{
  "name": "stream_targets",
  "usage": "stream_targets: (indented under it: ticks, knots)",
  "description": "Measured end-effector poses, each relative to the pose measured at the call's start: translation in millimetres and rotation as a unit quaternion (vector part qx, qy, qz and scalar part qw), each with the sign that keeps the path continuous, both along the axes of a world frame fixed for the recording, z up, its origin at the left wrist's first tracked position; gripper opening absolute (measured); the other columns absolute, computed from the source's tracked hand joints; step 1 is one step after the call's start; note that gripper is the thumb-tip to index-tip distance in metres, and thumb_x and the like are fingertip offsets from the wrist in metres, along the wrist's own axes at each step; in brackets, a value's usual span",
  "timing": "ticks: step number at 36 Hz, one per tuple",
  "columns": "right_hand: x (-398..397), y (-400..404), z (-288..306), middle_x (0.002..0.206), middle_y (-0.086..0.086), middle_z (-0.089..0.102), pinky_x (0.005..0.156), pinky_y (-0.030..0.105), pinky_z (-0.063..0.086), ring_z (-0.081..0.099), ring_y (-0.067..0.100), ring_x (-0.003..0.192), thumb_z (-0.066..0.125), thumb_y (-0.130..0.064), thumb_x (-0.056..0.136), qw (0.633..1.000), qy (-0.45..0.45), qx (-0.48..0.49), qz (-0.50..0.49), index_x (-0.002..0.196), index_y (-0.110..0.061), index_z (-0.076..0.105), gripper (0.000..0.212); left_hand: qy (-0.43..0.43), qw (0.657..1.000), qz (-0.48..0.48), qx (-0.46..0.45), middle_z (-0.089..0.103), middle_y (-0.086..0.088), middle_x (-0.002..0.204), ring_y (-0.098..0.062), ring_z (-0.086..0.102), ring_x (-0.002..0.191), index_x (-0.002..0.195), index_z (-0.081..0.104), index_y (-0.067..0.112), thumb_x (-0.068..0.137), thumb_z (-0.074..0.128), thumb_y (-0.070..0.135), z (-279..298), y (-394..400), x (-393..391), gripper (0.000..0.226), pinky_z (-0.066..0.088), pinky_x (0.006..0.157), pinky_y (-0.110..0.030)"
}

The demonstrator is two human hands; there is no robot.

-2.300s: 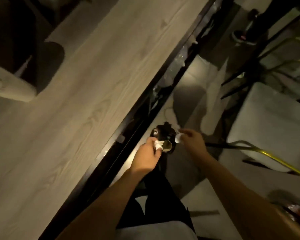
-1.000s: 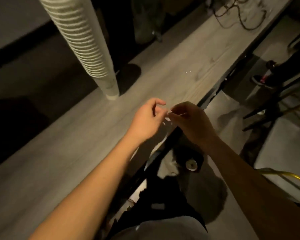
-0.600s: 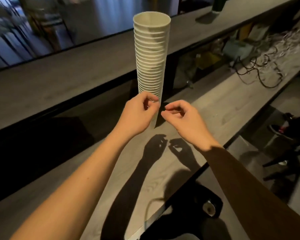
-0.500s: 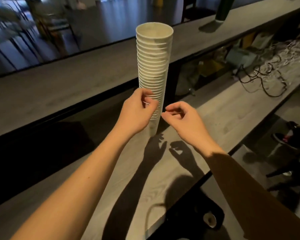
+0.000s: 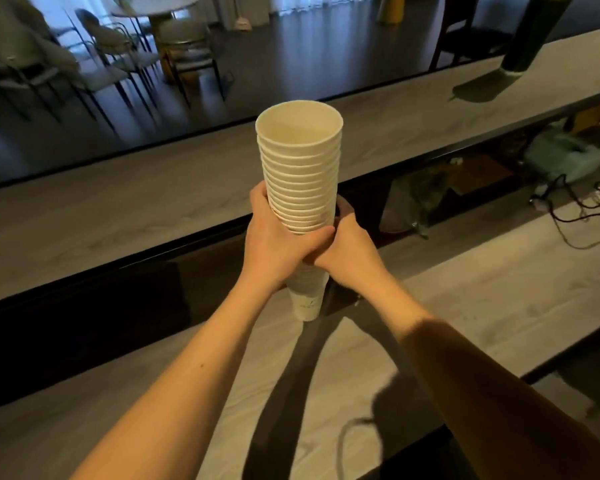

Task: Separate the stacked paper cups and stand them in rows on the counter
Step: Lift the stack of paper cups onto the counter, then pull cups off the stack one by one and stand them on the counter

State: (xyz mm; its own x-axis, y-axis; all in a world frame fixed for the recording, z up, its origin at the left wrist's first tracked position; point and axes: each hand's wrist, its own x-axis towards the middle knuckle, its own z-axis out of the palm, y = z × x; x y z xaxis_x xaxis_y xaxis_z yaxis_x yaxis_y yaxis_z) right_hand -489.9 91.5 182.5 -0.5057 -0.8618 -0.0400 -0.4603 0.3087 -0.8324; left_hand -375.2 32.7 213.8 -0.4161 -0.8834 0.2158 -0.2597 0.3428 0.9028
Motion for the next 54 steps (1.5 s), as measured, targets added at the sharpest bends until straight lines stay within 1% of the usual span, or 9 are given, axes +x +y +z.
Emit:
stream_targets:
  ticks: [4,11,17,23,35,43,47,51,54]
  knots:
    - [-5.4,-1.6,0.1,0.130,0.008,0.064,0.091,0.037,0.052,0.061,0.028,0.119,0.087,-0.040,0.071,1.000,0.016,0.012,0.015,0.160,-0.016,0.008,0.121,0.022,0.999,0.037,-0.001,0.059,0.013,0.119,0.001,0.061,0.106,0.135,0.033,0.022,0.053,0.093,0.036,5.2,2.4,-3.2,0.102,0.056,0.087,-0.031]
    - [-7.9,-6.2,10.4,0.128,-0.003,0.063,0.095,0.044,0.055,0.061,0.020,0.118,0.085,-0.055,0.064,0.997,0.045,0.038,0.054,0.156,-0.028,0.019,0.116,0.112,0.989,0.074,-0.066,0.053,0.014,0.125,0.011,0.053,0.111,0.141,0.032,0.016,0.061,0.091,0.026,56.4,-2.4,-1.2,0.100,0.046,0.086,-0.006]
    - [-4.7,-17.1,63.8,0.148,-0.003,0.041,0.105,0.051,0.047,0.044,0.023,0.136,0.083,-0.076,0.035,0.993,0.053,-0.001,0.102,0.153,-0.030,0.021,0.141,0.174,0.978,0.082,-0.077,0.056,0.005,0.127,-0.001,0.057,0.113,0.139,0.034,0.016,0.060,0.089,0.035,100.9,-13.8,9.9,0.098,0.052,0.096,-0.033]
    - [20.4,-25.1,138.7,0.162,-0.006,0.023,0.115,0.053,0.035,0.029,0.021,0.146,0.088,-0.059,0.059,0.980,0.063,-0.103,0.159,0.159,-0.035,0.001,0.134,0.237,0.962,0.112,-0.079,0.055,0.003,0.130,-0.005,0.059,0.115,0.136,0.036,0.020,0.057,0.085,0.043,136.3,-25.6,36.3,0.096,0.052,0.095,-0.031]
    - [122.6,-72.4,199.5,0.143,-0.010,0.053,0.101,0.046,0.049,0.056,0.016,0.125,0.085,-0.044,0.067,0.933,0.106,-0.196,0.284,0.155,-0.037,0.016,0.113,0.302,0.947,0.112,0.003,0.062,-0.009,0.129,-0.024,0.064,0.115,0.144,0.037,0.016,0.062,0.088,0.042,136.2,-39.9,132.6,0.099,0.053,0.095,-0.050]
    - [183.5,-88.0,190.1,0.117,-0.018,0.051,0.088,0.038,0.052,0.055,0.009,0.105,0.084,-0.049,0.071,0.920,0.132,-0.147,0.339,0.149,-0.034,0.024,0.100,0.258,0.931,0.257,-0.018,0.039,0.011,0.135,-0.006,0.048,0.121,0.152,0.011,0.024,0.087,0.068,0.039,166.5,-40.8,243.7,0.088,0.041,0.098,-0.027]
    - [211.8,-93.0,185.0,0.127,-0.015,0.050,0.091,0.038,0.051,0.053,0.012,0.113,0.084,-0.054,0.070,0.911,0.142,-0.111,0.372,0.151,-0.037,0.021,0.103,0.091,0.944,0.273,-0.162,0.056,0.013,0.126,0.003,0.054,0.112,0.133,0.049,0.031,0.104,0.039,0.035,193.1,-48.5,311.6,0.031,0.043,0.094,-0.021]
    - [239.0,-98.4,181.0,0.132,-0.015,0.050,0.095,0.043,0.051,0.053,0.013,0.116,0.084,-0.057,0.068,0.905,0.146,-0.094,0.388,0.150,-0.039,0.022,0.104,-0.110,0.971,0.166,-0.132,0.070,0.011,0.103,0.000,0.062,0.094,0.103,0.066,0.036,0.104,0.039,0.035,212.7,-51.3,360.6,0.026,0.045,0.084,-0.023]
    - [256.4,-100.6,180.7,0.131,-0.016,0.051,0.095,0.044,0.051,0.053,0.013,0.115,0.084,-0.055,0.069,0.902,0.141,-0.092,0.397,0.150,-0.039,0.022,0.103,-0.115,0.976,0.155,-0.097,0.073,0.010,0.101,-0.004,0.065,0.096,0.105,0.071,0.025,0.102,0.046,0.034,219.6,-51.3,385.0,0.026,0.047,0.088,-0.024]
